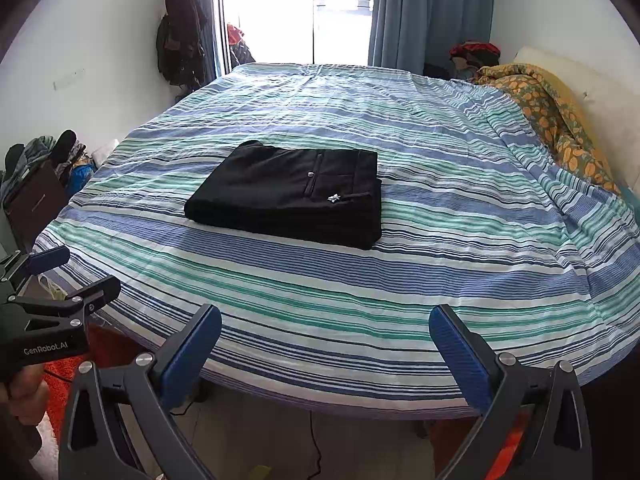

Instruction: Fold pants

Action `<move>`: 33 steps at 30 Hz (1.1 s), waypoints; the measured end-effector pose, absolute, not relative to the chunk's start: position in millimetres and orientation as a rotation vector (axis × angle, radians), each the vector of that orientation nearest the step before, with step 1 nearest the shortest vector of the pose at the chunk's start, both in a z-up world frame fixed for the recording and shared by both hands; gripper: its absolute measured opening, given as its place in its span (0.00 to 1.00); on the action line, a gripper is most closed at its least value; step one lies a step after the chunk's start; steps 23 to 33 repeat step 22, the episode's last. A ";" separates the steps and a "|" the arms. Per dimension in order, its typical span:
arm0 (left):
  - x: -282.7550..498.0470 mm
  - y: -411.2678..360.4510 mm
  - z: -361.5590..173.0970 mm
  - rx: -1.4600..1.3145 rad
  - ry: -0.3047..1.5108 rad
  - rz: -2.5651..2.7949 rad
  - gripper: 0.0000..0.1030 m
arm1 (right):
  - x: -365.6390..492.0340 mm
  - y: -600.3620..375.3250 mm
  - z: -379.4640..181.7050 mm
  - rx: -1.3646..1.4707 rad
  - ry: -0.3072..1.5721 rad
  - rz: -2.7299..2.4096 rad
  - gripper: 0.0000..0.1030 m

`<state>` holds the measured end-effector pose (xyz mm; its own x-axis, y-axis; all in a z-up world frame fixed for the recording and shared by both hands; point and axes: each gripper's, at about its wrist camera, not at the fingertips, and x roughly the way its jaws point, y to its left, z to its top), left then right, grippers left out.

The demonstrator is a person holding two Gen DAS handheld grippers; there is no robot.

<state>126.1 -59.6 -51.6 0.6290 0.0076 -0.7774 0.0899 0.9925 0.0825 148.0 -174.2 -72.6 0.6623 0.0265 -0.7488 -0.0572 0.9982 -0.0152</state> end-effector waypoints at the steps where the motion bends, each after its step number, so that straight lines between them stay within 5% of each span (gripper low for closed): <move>1: 125.0 -59.4 -50.8 0.118 0.888 -0.048 0.97 | 146.2 -172.9 -72.2 -0.042 0.844 0.047 1.00; 33: 122.3 -57.1 -49.7 0.086 0.878 -0.054 0.97 | 137.9 -171.6 -73.0 -0.039 0.836 0.052 1.00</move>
